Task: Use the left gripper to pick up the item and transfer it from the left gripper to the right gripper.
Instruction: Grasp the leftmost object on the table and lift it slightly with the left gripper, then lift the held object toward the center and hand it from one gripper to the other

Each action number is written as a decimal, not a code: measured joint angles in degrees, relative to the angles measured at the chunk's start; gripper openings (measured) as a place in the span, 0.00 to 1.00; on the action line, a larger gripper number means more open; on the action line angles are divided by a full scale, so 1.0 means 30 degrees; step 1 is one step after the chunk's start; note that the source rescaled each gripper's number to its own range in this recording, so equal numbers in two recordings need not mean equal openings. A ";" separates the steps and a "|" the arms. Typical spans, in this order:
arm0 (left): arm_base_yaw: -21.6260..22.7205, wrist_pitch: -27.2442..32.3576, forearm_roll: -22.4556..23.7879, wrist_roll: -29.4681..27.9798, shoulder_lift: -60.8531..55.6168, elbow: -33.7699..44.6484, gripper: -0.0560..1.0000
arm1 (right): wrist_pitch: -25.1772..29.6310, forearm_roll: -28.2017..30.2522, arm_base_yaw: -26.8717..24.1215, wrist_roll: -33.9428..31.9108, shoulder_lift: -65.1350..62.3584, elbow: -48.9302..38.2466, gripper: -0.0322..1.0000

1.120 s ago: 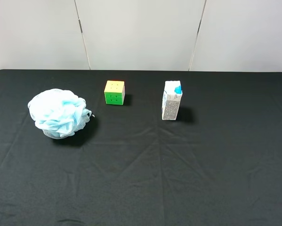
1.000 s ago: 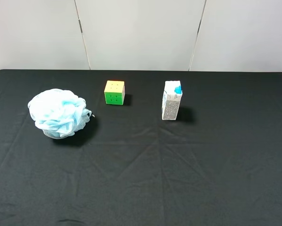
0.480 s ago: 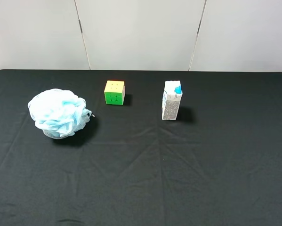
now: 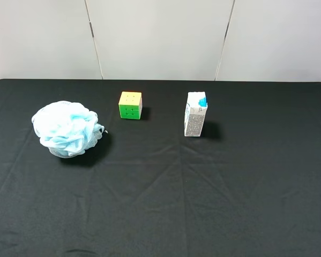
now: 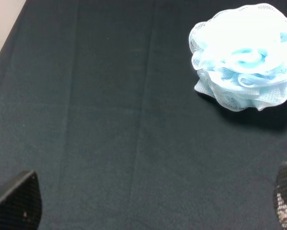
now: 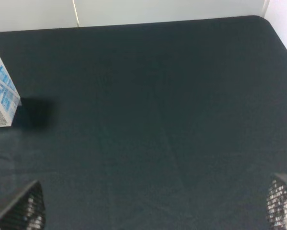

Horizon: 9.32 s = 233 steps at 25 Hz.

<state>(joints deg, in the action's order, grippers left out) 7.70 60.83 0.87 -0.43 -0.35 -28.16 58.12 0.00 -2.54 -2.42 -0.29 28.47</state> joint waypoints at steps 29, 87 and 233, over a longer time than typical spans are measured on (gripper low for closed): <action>-0.5274 0.0078 0.1369 0.0459 1.5231 -0.8400 1.00 | 0.0000 0.0000 0.0000 0.0000 0.0000 0.0000 1.00; -0.7767 -1.1297 0.0676 0.5886 3.7106 -0.9903 0.92 | 0.0000 0.0000 0.0000 0.0000 0.0000 0.0000 1.00; -1.6809 -0.5528 -0.8315 2.5883 2.7563 -1.0682 0.08 | -0.7211 -1.0591 1.2814 1.5265 1.4775 0.5369 1.00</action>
<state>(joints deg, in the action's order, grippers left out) -42.73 44.25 -24.07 77.22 82.34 -60.20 36.49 -31.77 35.90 43.37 44.04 44.58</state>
